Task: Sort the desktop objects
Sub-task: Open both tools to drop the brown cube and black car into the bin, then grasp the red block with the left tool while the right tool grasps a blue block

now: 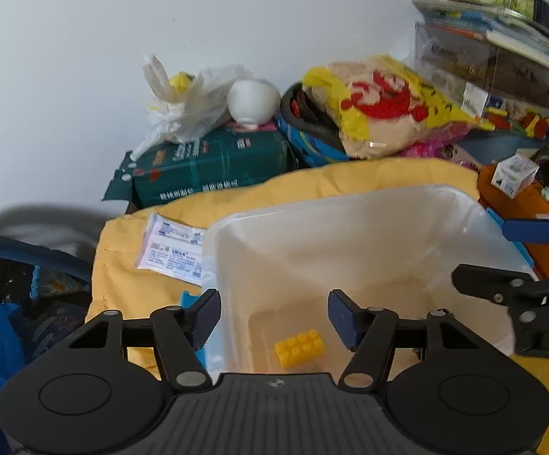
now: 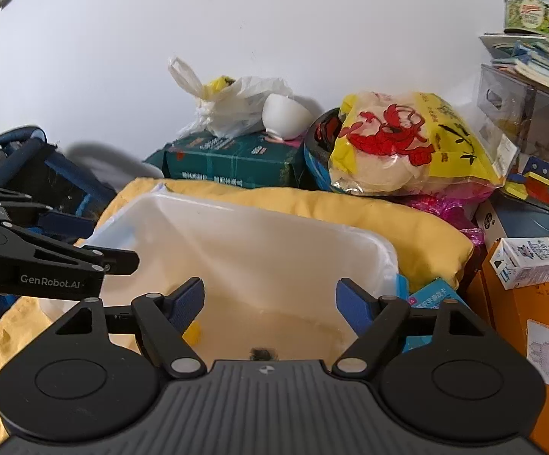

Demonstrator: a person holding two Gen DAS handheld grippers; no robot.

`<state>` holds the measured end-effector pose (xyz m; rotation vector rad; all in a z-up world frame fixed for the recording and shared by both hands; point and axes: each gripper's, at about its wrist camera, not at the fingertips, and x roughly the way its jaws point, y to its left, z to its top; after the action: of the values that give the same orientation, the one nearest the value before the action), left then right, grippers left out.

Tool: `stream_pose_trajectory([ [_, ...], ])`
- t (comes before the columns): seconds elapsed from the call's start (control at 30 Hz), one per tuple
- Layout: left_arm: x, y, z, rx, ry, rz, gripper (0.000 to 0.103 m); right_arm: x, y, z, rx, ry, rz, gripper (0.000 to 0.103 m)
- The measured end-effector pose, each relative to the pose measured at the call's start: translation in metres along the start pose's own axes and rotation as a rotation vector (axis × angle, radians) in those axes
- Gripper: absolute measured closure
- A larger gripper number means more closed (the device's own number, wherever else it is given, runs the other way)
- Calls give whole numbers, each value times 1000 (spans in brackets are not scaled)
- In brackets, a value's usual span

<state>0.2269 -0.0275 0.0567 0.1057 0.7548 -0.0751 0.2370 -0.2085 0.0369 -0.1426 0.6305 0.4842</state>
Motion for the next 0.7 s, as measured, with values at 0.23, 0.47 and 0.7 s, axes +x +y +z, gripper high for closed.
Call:
stream_pose_trajectory([
  [0.23, -44, 8, -41, -17, -76, -26, 36, -43, -2, -24, 32, -75, 44, 24],
  [0.47, -70, 13, -112, -91, -24, -51, 35, -84, 3, -76, 45, -66, 63, 24],
  [0.7, -70, 7, -177, -91, 79, -62, 35, -96, 8, -144, 30, 59, 60, 27],
])
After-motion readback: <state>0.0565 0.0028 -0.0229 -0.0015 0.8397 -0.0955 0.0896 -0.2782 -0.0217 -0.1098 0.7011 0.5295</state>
